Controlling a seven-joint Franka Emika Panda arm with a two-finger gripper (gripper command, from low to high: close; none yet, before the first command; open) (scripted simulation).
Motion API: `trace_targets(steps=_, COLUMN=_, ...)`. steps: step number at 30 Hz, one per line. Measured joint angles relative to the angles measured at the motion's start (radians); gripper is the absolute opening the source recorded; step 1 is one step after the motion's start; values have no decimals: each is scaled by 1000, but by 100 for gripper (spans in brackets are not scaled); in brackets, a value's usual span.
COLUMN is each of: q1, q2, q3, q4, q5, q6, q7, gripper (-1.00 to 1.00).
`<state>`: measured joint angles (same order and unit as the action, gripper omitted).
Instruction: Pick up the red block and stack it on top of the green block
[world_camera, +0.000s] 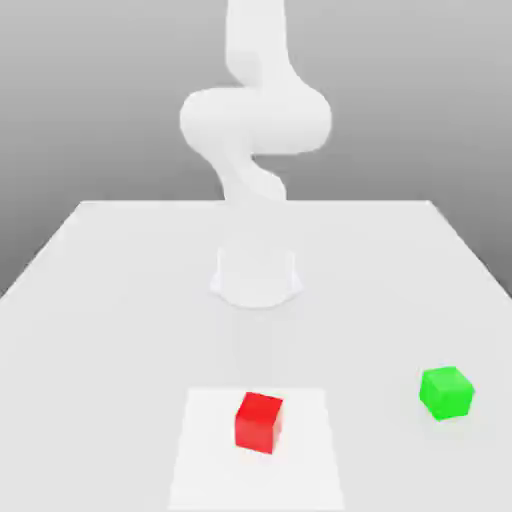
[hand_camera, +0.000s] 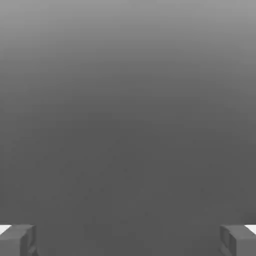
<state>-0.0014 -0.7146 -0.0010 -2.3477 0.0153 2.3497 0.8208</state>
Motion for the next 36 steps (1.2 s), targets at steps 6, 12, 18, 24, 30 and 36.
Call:
trace_targets(steps=6, q1=-5, q2=230, q3=8, q4=-124, q5=33, q6=132, q7=61, gripper=0)
trace_targets(steps=12, q1=-13, q2=448, q3=27, q4=-243, q5=44, q6=257, q7=134, gripper=0)
trace_targets(steps=18, q1=-28, q2=665, q3=44, q4=-362, q5=10, q6=384, q7=239, gripper=0)
trace_targets(steps=24, q1=-16, q2=882, q3=25, q4=-382, q5=-33, q6=549, q7=297, gripper=0)
trace_targets(steps=30, q1=-8, q2=973, q3=16, q4=-370, q5=-39, q6=627, q7=303, gripper=-100)
trace_targets(steps=36, q1=-14, q2=913, q3=22, q4=-379, q5=-38, q6=577, q7=302, gripper=-100)
